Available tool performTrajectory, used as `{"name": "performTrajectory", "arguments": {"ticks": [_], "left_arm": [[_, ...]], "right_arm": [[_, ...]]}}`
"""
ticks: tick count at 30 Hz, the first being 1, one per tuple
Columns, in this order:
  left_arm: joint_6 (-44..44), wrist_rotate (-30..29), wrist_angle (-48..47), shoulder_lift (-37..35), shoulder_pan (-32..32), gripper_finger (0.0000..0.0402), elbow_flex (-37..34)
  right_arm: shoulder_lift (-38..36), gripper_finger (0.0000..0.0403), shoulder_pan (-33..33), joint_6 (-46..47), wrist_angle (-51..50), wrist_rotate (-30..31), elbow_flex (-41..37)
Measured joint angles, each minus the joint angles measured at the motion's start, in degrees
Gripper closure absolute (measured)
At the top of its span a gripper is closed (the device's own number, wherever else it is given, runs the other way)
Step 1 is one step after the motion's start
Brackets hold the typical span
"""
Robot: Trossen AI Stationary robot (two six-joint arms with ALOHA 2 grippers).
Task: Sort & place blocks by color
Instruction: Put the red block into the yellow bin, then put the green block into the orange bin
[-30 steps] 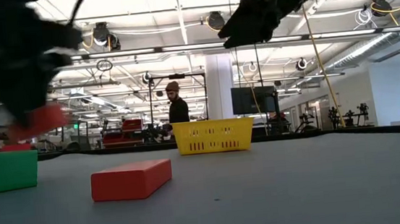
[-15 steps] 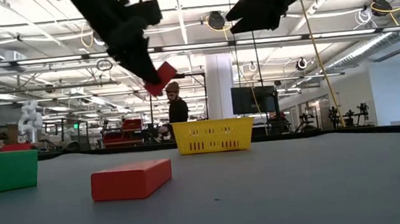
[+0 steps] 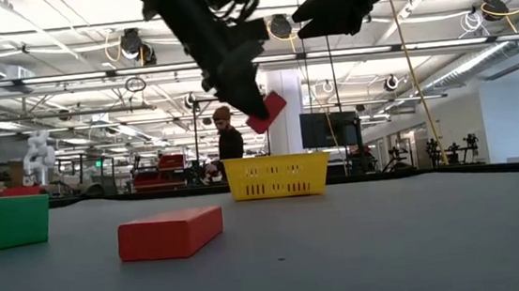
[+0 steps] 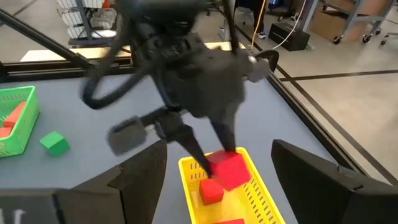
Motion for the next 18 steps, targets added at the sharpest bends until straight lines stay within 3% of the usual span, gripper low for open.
{"name": "performTrajectory", "arguments": {"ticks": [8, 18], "left_arm": [[3.0, 2.1, -2.9, 6.0, 1.5, 0.0270, 4.5], [1.7, 2.1, -3.8, 5.2, 1.5, 0.0107, 4.6]], "right_arm": [[0.0, 0.0122, 0.0, -0.2, -2.5, 0.0, 0.0], [-0.6, 0.0122, 0.0, -0.4, -5.2, 0.1, 0.0]]}}
